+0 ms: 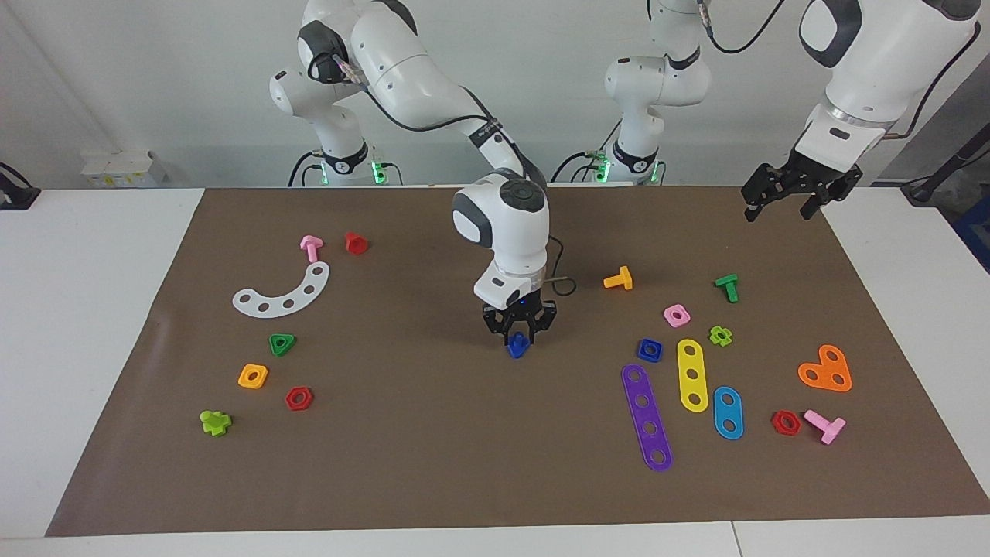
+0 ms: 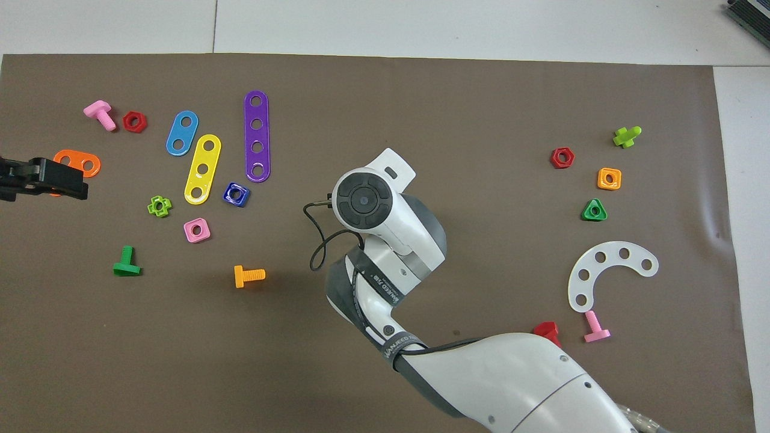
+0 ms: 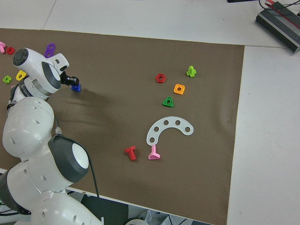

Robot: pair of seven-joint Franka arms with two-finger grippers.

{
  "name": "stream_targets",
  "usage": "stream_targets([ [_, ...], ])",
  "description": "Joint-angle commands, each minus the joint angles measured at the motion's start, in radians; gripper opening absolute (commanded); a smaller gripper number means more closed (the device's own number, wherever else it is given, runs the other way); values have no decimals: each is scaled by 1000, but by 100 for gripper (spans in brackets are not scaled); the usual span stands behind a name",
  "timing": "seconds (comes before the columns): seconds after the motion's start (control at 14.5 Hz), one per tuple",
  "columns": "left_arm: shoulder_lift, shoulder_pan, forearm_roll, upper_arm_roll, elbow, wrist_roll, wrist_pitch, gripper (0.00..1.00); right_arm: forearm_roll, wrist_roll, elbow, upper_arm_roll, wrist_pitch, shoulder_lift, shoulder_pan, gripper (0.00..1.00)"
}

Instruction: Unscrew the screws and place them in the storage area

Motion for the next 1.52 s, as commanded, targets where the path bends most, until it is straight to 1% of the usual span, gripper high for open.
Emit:
stream_targets([
  [0.0, -32, 11, 20, -6, -36, -12, 19, 100, -17, -5, -20, 0, 12, -3, 2, 45],
  [0.28, -32, 10, 20, -7, -36, -12, 19, 100, -10, -5, -17, 1, 7, -4, -1, 44],
  [0.34, -32, 10, 20, -7, -36, -12, 21, 100, -12, -5, -17, 1, 9, -4, -1, 37],
  [0.41, -32, 10, 20, -7, -36, -12, 19, 100, -12, -5, -17, 1, 13, -3, -1, 2],
  [0.48, -32, 10, 20, -7, -36, -12, 19, 100, -10, -2, -16, 1, 13, -4, 0, 0],
  [0.76, -32, 10, 20, -7, -36, -12, 19, 100, -4, 0, 21, 1, -13, -6, -5, 0],
  [0.83, -32, 10, 20, -7, -36, -12, 19, 100, -3, 6, 27, 1, -20, -18, -11, 0],
  [0.9, -32, 10, 20, -7, -36, -12, 19, 100, -4, 3, 20, -6, -34, -45, -21, 0],
  [0.97, -32, 10, 20, -7, -36, -12, 21, 100, -6, -5, -11, -8, -52, -108, -67, 0],
  [1.03, -32, 10, 20, -7, -36, -12, 19, 100, -6, -35, -58, -5, -60, -172, -118, 0],
  [1.17, -32, 10, 20, -7, -36, -12, 19, 100, -3, -160, -156, -5, -62, -278, -202, 0],
  [1.31, -32, 10, 20, -7, -36, -12, 19, 100, 0, -262, -242, -5, -63, -355, -291, 0],
  [1.45, -32, 10, 20, -7, -36, -12, 19, 100, 2, -378, -330, -3, -62, -409, -385, 0],
])
